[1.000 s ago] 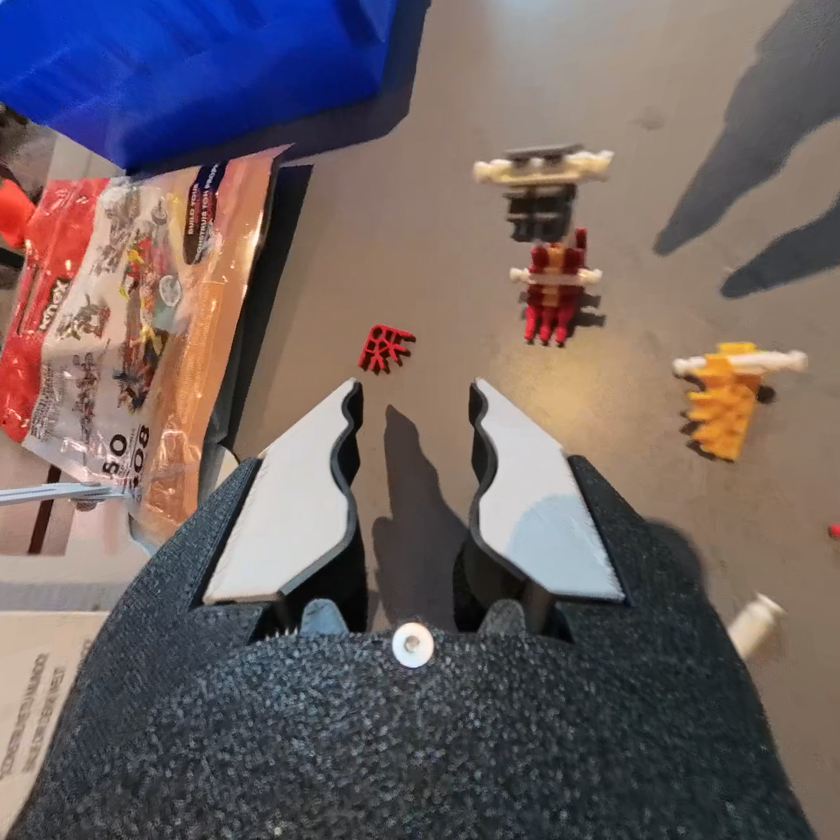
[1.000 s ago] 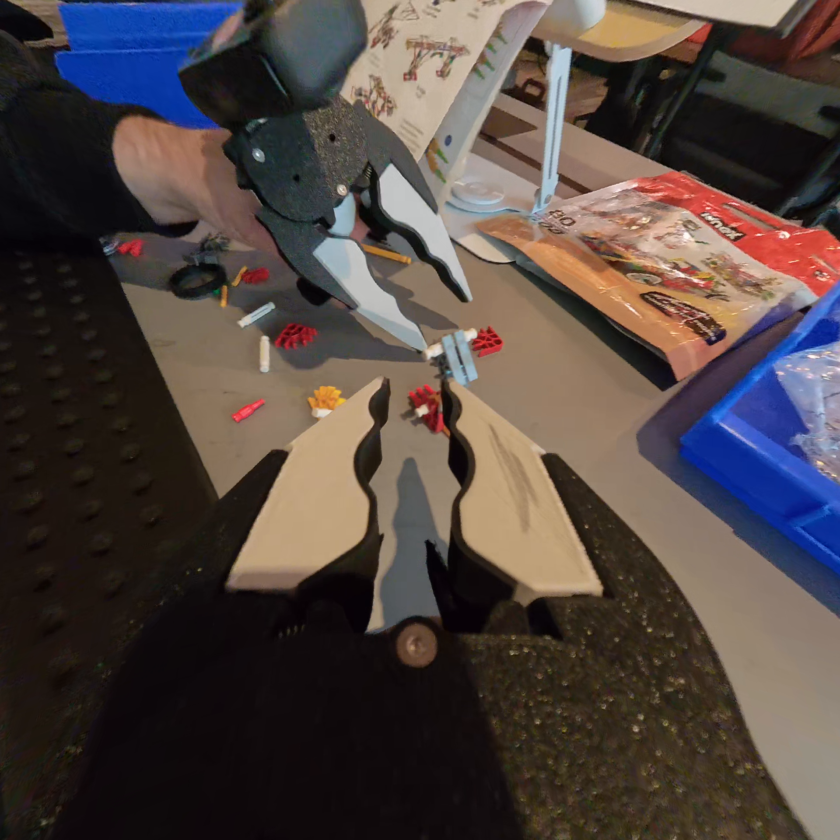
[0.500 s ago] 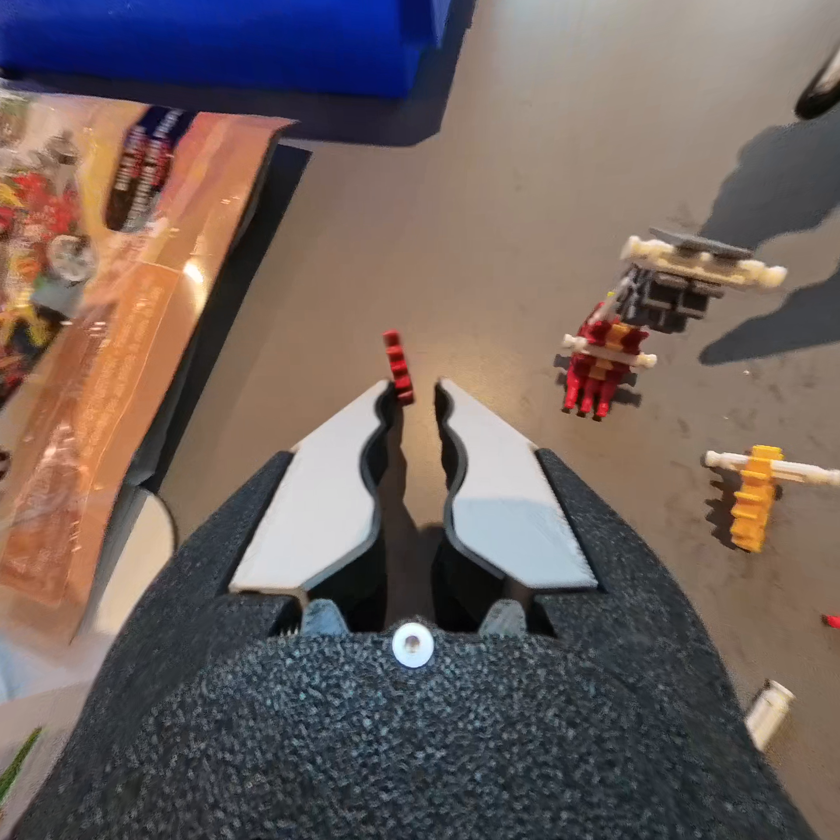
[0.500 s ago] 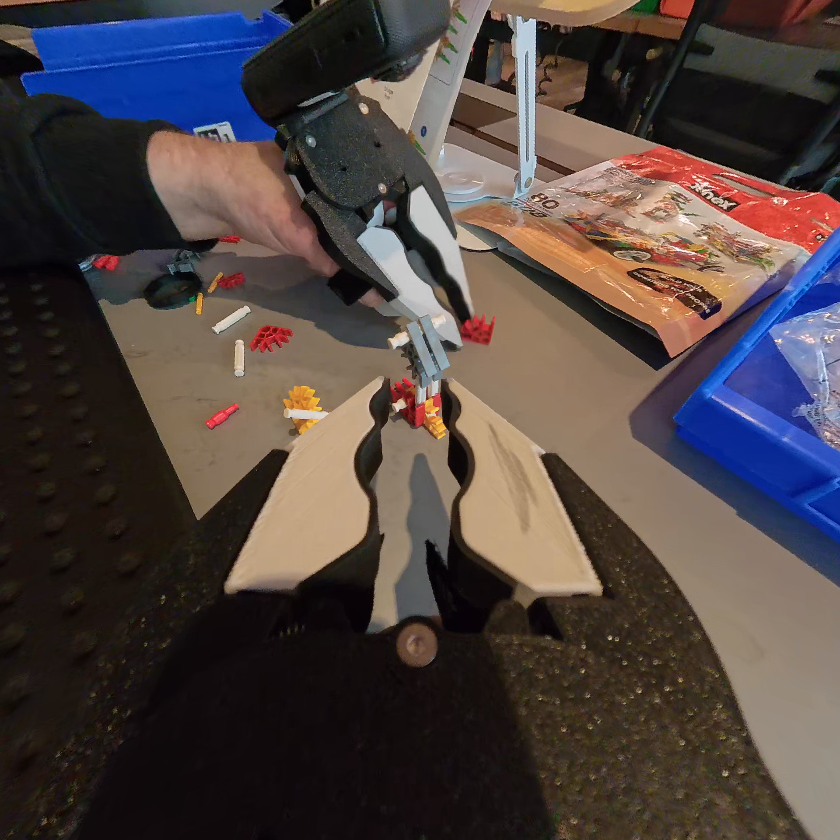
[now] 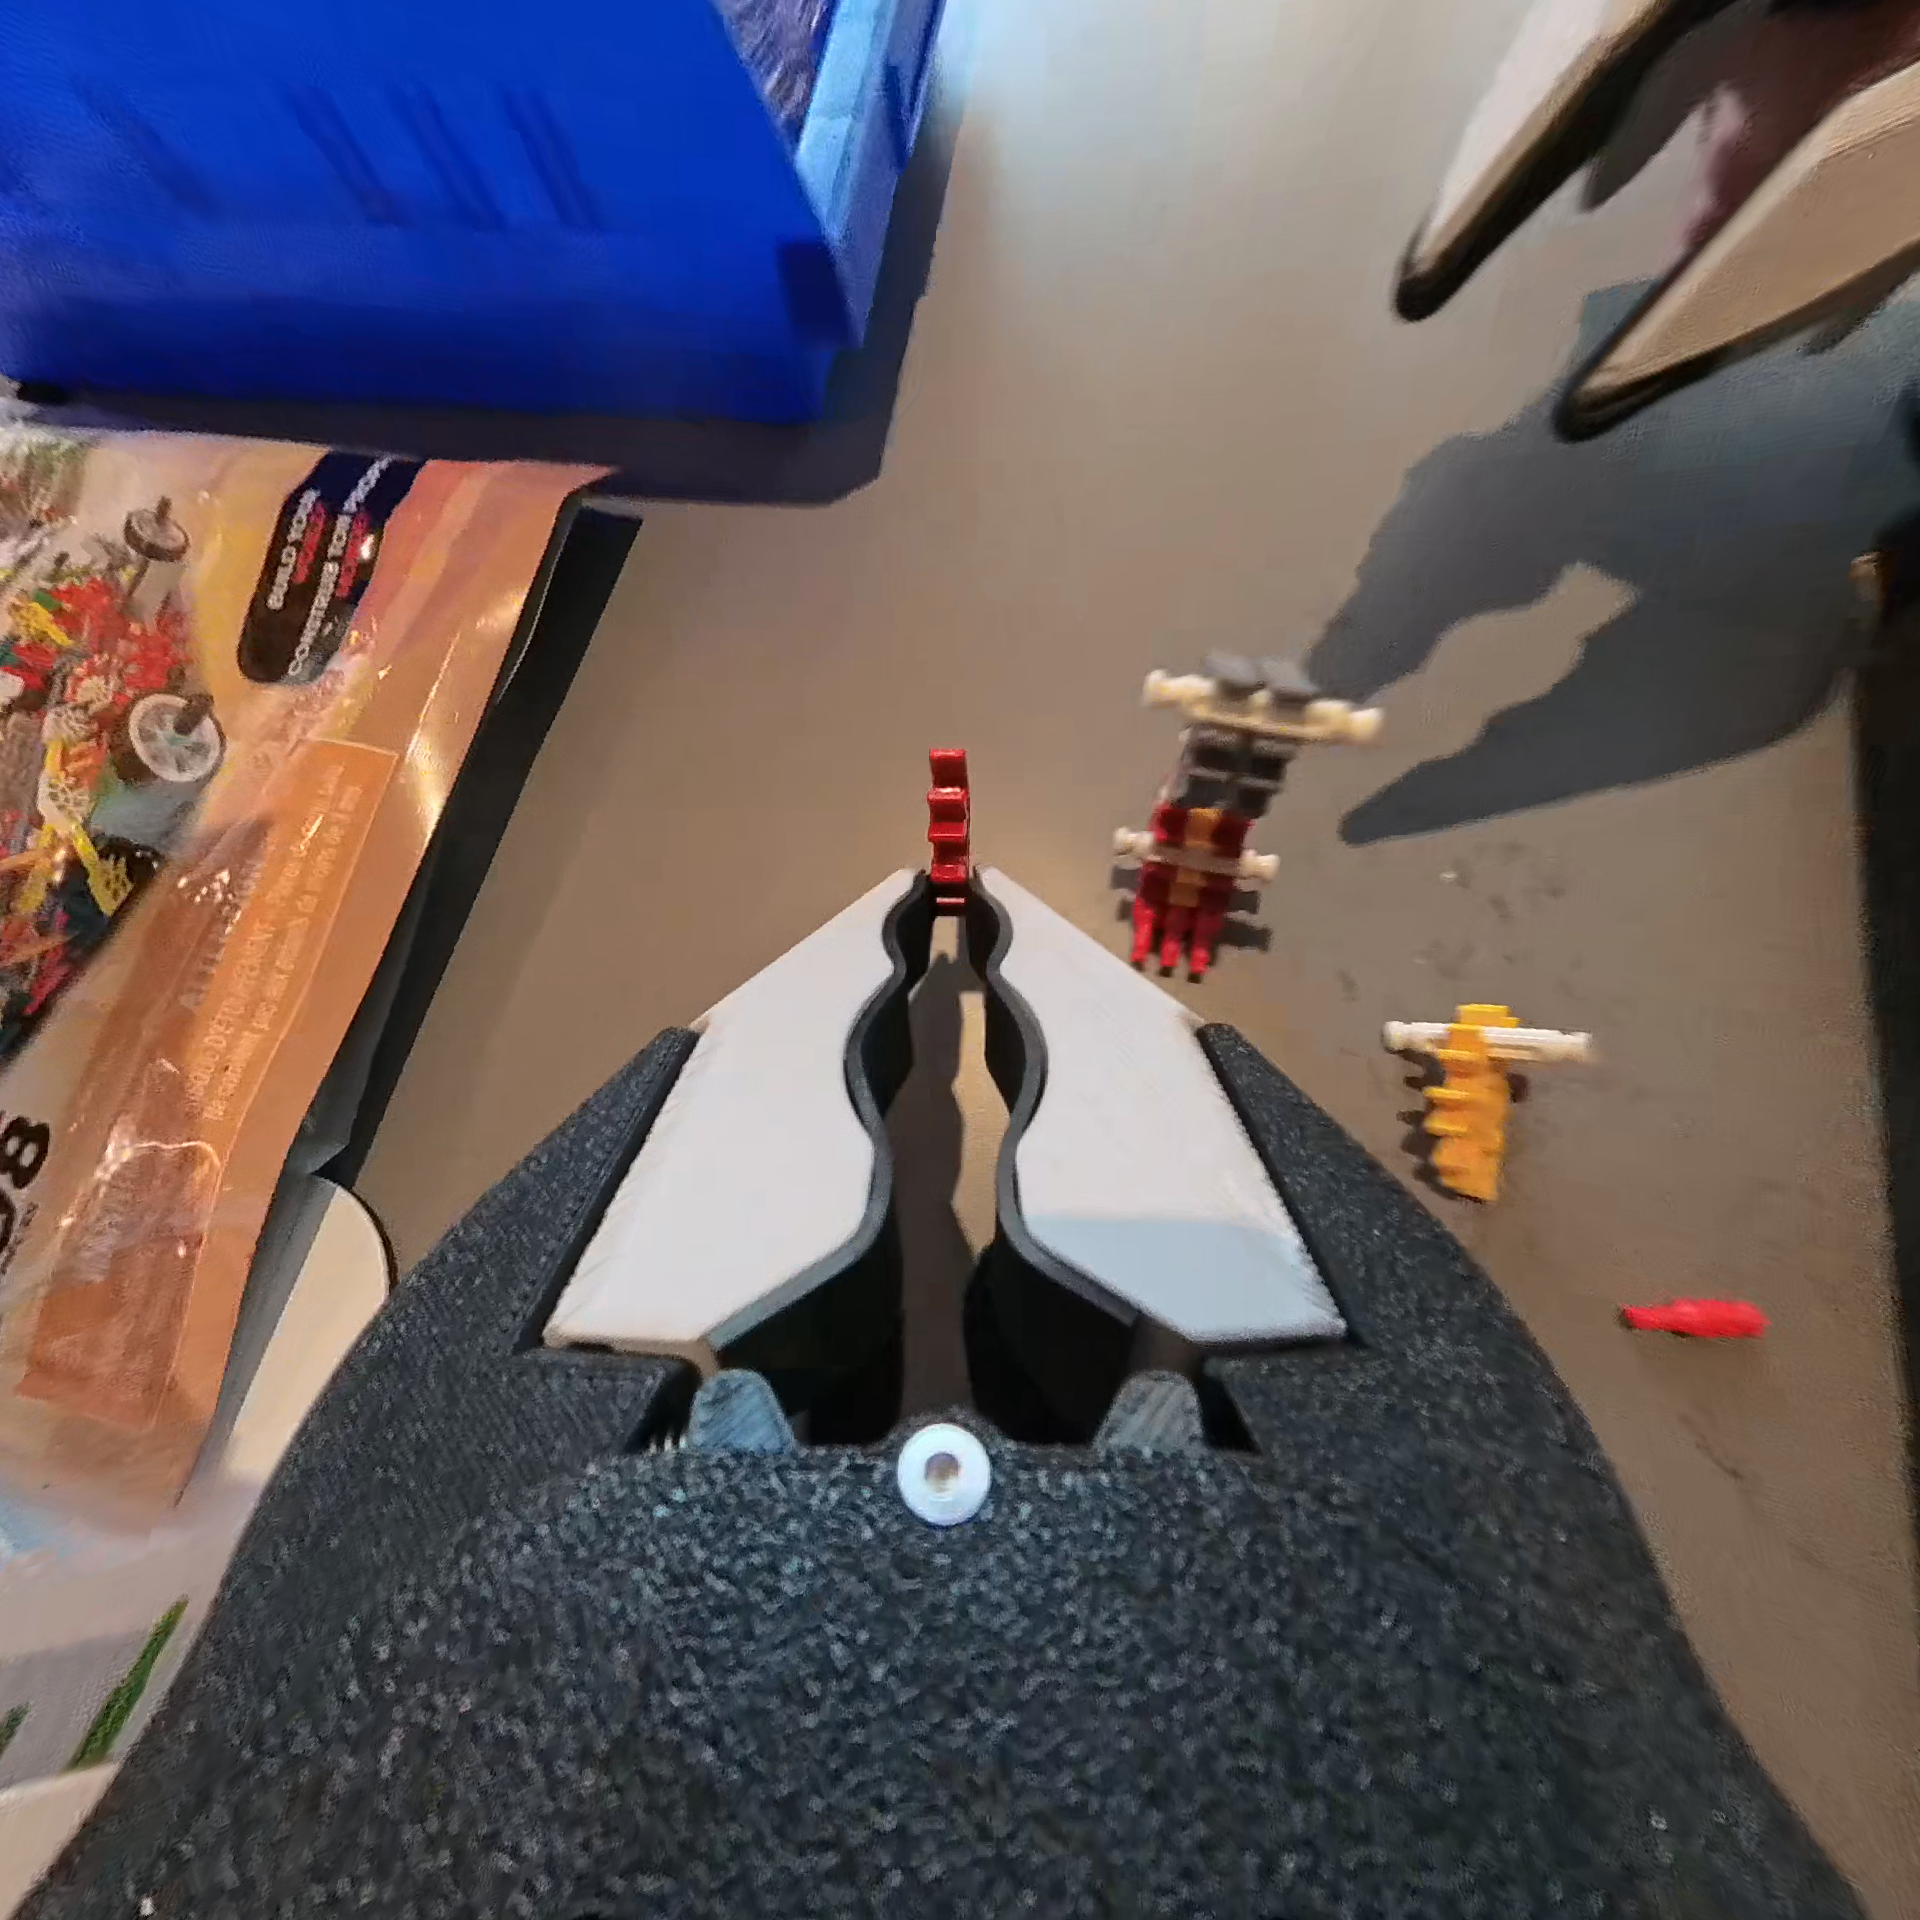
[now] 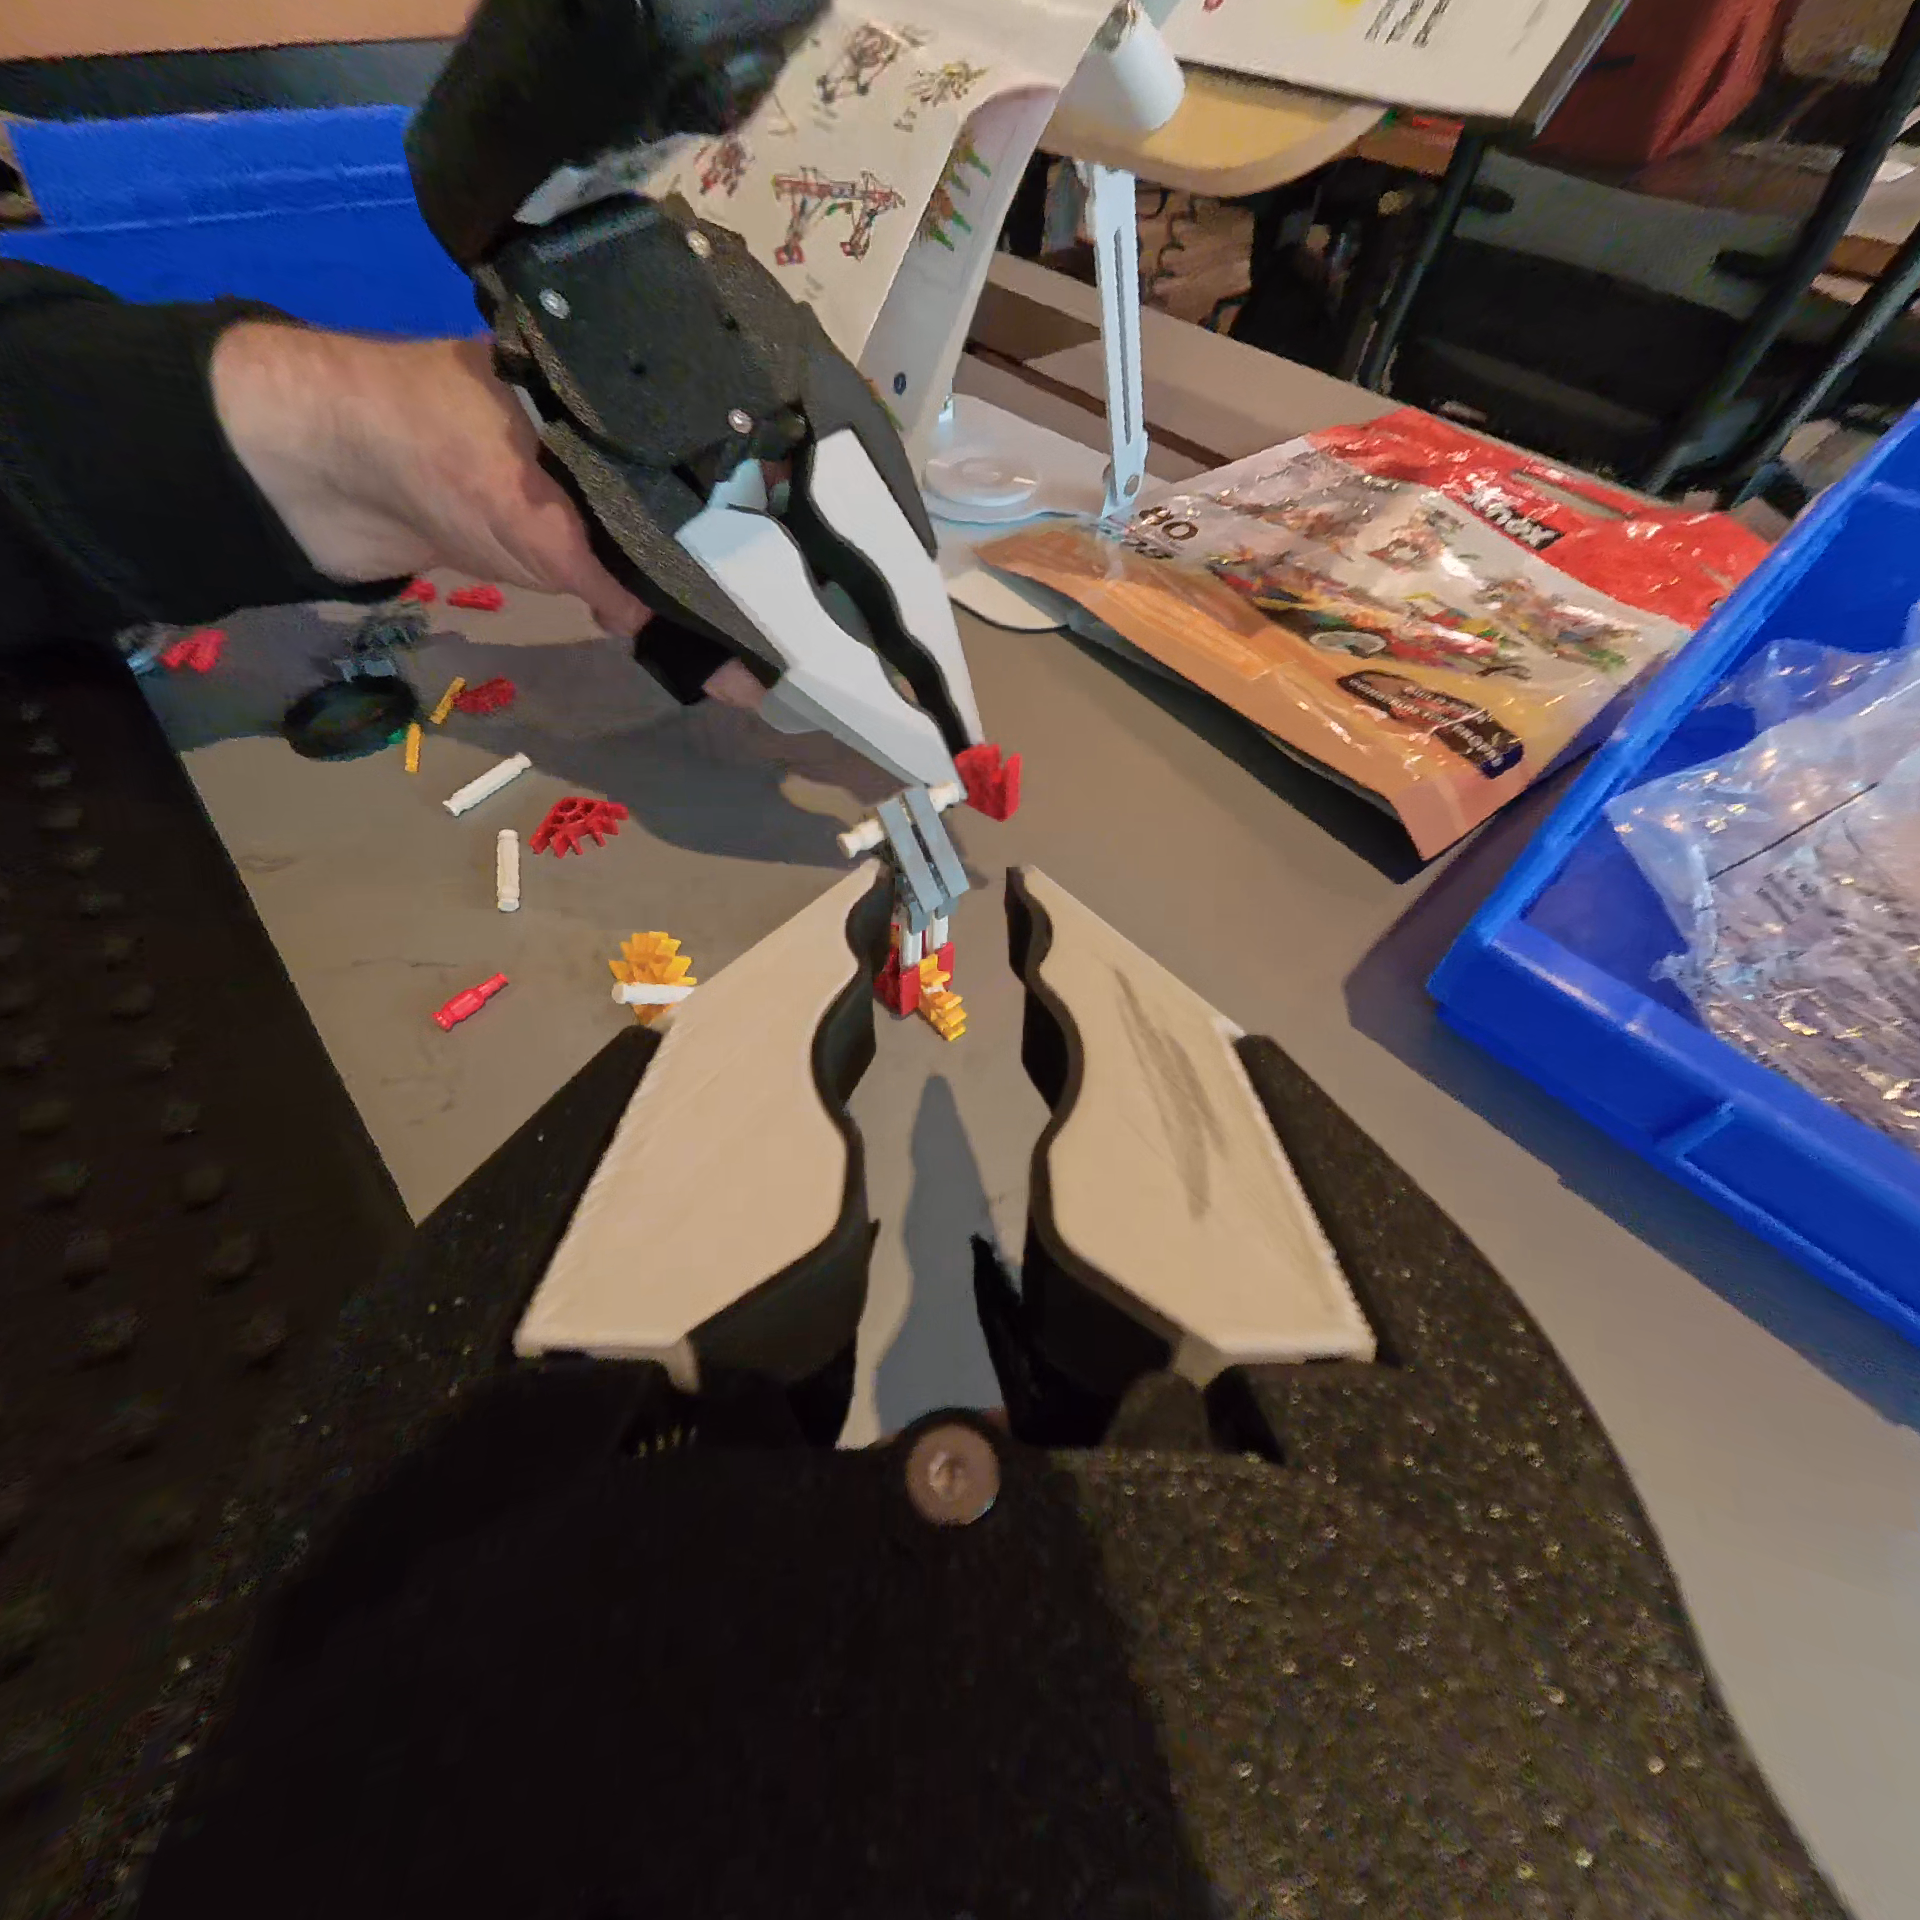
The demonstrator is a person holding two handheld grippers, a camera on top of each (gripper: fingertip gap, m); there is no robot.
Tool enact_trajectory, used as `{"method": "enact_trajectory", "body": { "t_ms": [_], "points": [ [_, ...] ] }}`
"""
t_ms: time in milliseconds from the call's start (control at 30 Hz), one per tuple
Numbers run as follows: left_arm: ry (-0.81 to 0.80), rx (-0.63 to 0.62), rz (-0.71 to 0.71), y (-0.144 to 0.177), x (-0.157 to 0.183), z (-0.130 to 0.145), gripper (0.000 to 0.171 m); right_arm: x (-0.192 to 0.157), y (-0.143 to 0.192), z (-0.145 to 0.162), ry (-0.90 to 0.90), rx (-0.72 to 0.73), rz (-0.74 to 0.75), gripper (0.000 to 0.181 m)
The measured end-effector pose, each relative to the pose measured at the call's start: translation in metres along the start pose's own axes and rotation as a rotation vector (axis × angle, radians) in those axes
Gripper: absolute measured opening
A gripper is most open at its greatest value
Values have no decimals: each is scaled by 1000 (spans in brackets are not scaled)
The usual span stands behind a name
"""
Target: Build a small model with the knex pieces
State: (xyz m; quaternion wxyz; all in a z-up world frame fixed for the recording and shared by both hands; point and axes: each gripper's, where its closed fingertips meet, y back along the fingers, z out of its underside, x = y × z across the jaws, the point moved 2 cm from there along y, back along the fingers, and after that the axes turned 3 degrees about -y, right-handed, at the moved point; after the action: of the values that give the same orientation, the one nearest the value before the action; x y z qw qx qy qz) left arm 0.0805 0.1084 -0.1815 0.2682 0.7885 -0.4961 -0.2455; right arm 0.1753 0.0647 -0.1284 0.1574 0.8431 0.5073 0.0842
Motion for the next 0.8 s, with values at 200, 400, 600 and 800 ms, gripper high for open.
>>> {"method": "enact_trajectory", "body": {
  "t_ms": [200,400,600,800],
  "points": [
    [-48,42,-31,50,13,-23,5,-18,17,-20,175,9,57,21],
    [-95,-19,194,82,73,-26,5,-63,8,-27,196,16,-41,22],
    [-187,-134,290,83,103,-15,5,-93,-11,-15,123,-14,-189,21],
    [-270,-225,329,78,116,-9,5,-107,-18,-3,174,-97,-247,8]
  ]
}}
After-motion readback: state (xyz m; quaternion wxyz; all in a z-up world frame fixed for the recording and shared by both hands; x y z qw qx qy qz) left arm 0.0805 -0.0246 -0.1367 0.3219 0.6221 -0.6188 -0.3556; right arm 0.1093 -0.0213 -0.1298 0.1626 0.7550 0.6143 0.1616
